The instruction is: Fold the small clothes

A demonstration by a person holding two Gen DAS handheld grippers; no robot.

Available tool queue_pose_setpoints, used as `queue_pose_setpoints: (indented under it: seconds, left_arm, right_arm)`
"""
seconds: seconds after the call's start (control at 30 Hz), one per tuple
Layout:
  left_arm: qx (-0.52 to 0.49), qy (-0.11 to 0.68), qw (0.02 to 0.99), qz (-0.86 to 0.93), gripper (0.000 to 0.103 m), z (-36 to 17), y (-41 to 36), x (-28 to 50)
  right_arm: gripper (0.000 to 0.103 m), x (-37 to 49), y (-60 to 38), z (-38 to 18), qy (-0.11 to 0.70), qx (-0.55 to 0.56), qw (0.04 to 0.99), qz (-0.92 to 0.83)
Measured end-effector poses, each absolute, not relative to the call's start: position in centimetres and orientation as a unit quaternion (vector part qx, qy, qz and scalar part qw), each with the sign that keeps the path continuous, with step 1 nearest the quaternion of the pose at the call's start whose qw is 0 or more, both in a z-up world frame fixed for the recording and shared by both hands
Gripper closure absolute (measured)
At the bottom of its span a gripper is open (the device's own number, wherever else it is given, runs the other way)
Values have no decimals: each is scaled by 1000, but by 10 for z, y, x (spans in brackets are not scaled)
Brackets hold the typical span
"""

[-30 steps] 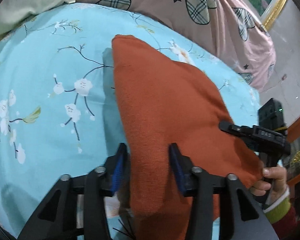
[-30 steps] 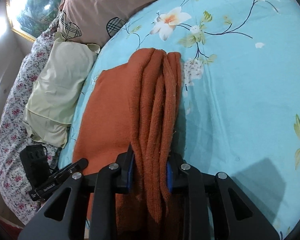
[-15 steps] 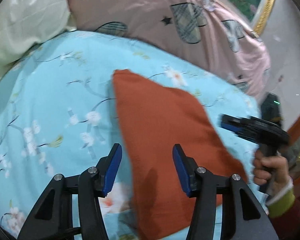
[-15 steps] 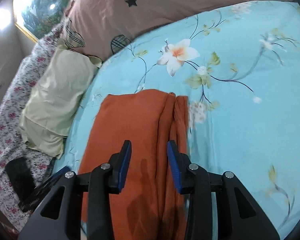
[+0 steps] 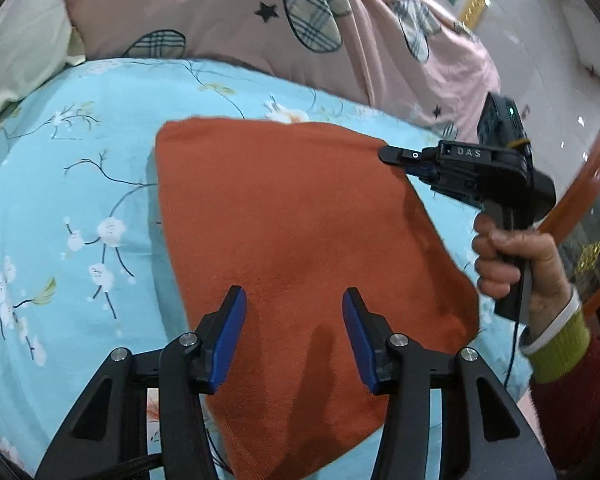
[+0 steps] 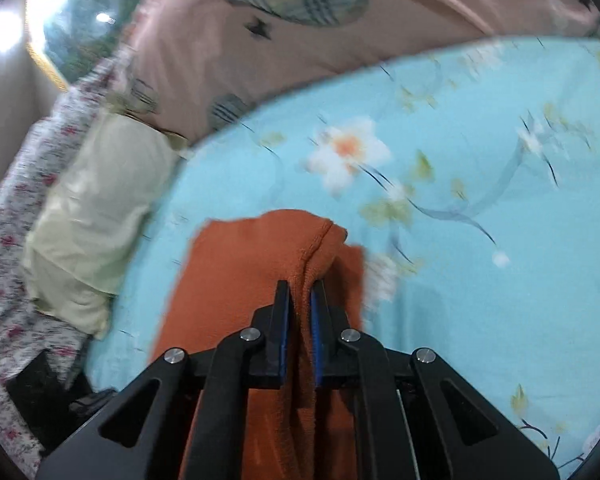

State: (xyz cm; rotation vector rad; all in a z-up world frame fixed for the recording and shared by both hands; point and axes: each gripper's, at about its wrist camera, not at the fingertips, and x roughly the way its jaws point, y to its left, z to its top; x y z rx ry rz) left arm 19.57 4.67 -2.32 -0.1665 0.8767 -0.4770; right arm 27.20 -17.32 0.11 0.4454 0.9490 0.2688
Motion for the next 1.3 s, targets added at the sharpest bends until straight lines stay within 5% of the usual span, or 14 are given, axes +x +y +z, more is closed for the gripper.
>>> queue_pose_setpoints:
  seconds: [0.17, 0.57, 0.73, 0.83, 0.87, 0.97, 1.3]
  left_arm:
    - [-66, 438, 870, -219, 58, -42, 39, 200]
    - [-85, 441, 865, -222, 59, -40, 44, 197]
    - [-92, 442, 865, -220, 59, -45, 43, 195]
    - [-80, 440, 868, -214, 59, -44, 38, 193]
    - [-77, 440, 868, -215, 59, -45, 38, 193]
    - [-75, 444, 868, -210, 66, -49, 39, 193]
    - [-85, 424, 877, -209, 66, -24, 49, 153]
  right_arm:
    - [93, 272, -176, -36, 476, 218, 846, 100]
    - [83, 233, -161, 36, 425, 211, 874, 105]
    - [78, 235, -120, 9, 461, 187, 857, 130]
    - [90, 244, -147, -35, 473, 236, 845, 82]
    - [103, 243, -152, -39, 469, 247, 844, 77]
    - [103, 236, -160, -34, 459, 253, 848, 78]
    - [99, 151, -135, -1, 457, 160, 867, 116]
